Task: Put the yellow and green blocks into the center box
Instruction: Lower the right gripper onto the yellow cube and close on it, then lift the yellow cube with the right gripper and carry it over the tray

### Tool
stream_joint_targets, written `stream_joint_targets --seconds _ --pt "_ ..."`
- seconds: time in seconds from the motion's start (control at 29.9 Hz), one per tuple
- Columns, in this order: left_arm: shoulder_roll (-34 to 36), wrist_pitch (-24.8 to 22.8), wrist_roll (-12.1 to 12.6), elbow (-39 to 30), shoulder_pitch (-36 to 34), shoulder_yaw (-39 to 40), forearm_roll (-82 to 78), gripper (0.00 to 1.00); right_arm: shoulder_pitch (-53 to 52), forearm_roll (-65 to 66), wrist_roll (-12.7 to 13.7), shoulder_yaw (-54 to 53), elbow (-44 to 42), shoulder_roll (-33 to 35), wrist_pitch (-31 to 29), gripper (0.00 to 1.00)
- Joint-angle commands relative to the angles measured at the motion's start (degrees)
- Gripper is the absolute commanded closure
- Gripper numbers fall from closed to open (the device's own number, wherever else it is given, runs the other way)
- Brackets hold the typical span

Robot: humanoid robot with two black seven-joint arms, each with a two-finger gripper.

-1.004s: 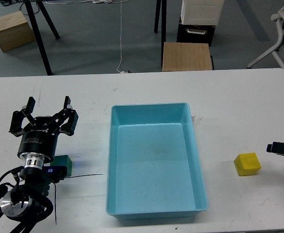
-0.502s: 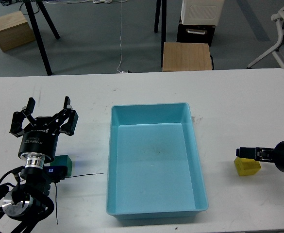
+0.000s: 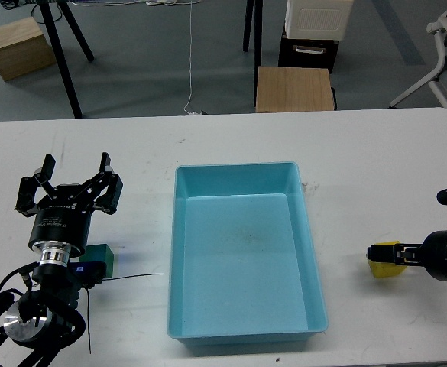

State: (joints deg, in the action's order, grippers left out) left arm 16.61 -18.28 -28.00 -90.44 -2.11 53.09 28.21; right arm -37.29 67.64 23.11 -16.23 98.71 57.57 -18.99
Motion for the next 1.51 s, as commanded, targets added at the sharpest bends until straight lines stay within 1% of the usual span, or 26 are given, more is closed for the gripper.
stream_joint_targets --seconds 0.0,0.17,0.27,0.33,0.4,0.47,0.6,0.67,0.74,0.84,0.87,0.9,1.0,1.07,1.17,1.27,1.37,1.41,1.47 --pt "0.1 0.0 0.0 0.0 0.0 0.0 0.0 0.00 0.5 0.1 0.2 0.1 -0.2 0.0 0.0 0.23" --pt "0.1 0.0 0.0 0.0 0.0 0.0 0.0 0.00 -0.4 -0.1 0.2 3.0 -0.4 0.0 0.0 0.41" --pt "0.1 0.0 0.0 0.0 0.0 0.0 0.0 0.00 -0.5 -0.2 0.2 3.3 -1.1 0.0 0.0 0.58" --pt "0.1 0.0 0.0 0.0 0.0 0.0 0.0 0.00 -0.6 -0.7 0.2 3.3 -1.2 0.0 0.0 0.72" --pt "0.1 0.0 0.0 0.1 0.0 0.0 0.0 0.00 -0.9 -0.8 0.2 2.9 -1.3 -0.1 0.0 0.82" --pt "0.1 0.0 0.0 0.2 0.0 0.0 0.0 0.00 -2.1 -0.8 0.0 2.4 -1.3 0.0 0.1 0.89" --pt "0.1 0.0 0.0 0.4 0.0 0.0 0.0 0.00 -8.1 -0.8 -0.8 2.0 -1.4 0.4 0.1 0.99" --pt "0.1 0.0 0.0 0.4 0.0 0.0 0.0 0.00 -12.3 -1.1 -1.8 2.0 -1.4 0.6 0.0 0.99" --pt "0.1 0.0 0.0 0.4 0.0 0.0 0.0 0.00 -16.8 -1.2 -3.8 2.0 -1.4 0.6 -0.4 0.99" --pt "0.1 0.0 0.0 0.4 0.0 0.0 0.0 0.00 -22.0 -1.1 -4.9 2.2 -1.4 0.1 -1.9 0.97" --pt "0.1 0.0 0.0 0.4 0.0 0.0 0.0 0.00 -23.3 -1.1 -5.9 2.2 -1.4 0.1 -2.3 0.97" --pt "0.1 0.0 0.0 0.4 0.0 0.0 0.0 0.00 -24.2 -1.1 -7.4 2.3 -1.3 0.1 -2.5 0.96" --pt "0.1 0.0 0.0 0.4 0.0 0.0 0.0 0.00 -26.2 -0.4 -16.5 2.4 -1.3 -0.2 -5.0 0.95" --pt "0.1 -0.1 0.0 0.4 0.0 0.0 0.0 0.00 -28.4 -0.1 -22.4 2.7 -1.2 -0.7 -8.7 0.95" --pt "0.1 0.0 0.0 0.4 0.0 0.1 0.0 0.00 -31.6 2.7 -31.1 2.9 -1.0 -1.6 -9.0 0.95" --pt "0.1 0.0 0.0 0.4 0.0 0.1 0.0 0.00 -33.7 8.2 -38.7 3.1 -0.7 -3.6 -9.0 0.95" --pt "0.1 0.0 0.0 0.4 -0.1 0.1 0.0 0.00 -36.0 14.8 -45.1 5.8 -0.7 -6.7 -9.0 0.95" --pt "0.1 0.0 0.0 0.4 -0.1 0.1 0.0 0.00 -37.0 17.8 -46.6 7.3 -0.7 -7.8 -9.0 0.95" --pt "0.1 -0.1 0.0 0.4 -0.1 0.1 0.0 0.00 -39.2 22.9 -49.0 10.6 -0.7 -10.4 -9.0 0.95"
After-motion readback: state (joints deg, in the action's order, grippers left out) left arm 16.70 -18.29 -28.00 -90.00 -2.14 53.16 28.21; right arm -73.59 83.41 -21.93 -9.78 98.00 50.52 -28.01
